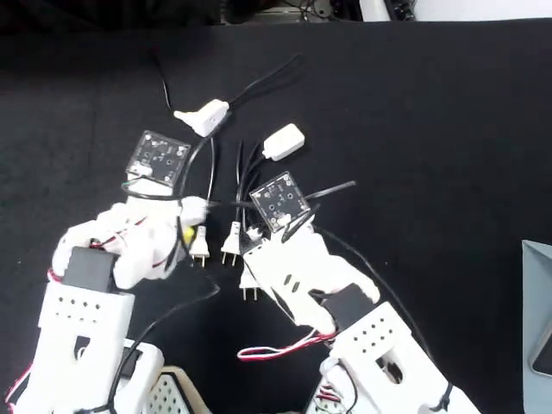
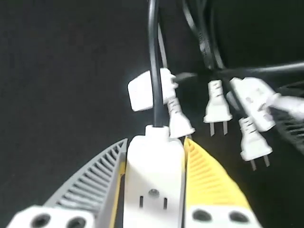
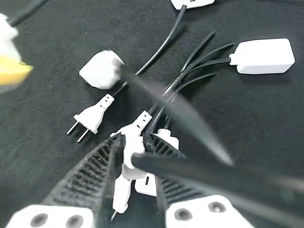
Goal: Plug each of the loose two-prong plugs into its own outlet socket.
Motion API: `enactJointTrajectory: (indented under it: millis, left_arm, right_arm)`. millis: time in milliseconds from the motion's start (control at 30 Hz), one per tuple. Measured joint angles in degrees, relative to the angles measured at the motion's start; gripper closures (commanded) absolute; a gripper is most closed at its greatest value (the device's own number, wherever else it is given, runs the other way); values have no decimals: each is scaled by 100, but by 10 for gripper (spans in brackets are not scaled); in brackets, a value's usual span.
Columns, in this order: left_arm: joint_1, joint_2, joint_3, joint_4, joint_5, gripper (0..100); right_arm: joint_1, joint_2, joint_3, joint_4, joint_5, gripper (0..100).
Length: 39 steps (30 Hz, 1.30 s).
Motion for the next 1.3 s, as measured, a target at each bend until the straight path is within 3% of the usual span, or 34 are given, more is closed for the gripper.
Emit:
enactJointTrajectory:
  millis: [233,400,600,800,1033,1300]
  left_arm:
    - [62,0,0,-308,149,970]
    - [-1029,0,0,-378,-343,961]
    - [-2277,62,299,-756,-1187,720]
    - [-2760,809,325,-1046,-1213,714]
    - [-2664,2084,-431,-1116,-1196,714]
    - [-1442,3288,-1160,-1169,-2286,713]
  right_arm:
    - [431,0,0,-35,0,986]
    - [466,0,0,-202,-105,986]
    - [466,0,0,-220,-123,986]
    - [466,0,0,-220,-123,986]
    - [466,0,0,-220,-123,986]
    - [466,0,0,-220,-123,986]
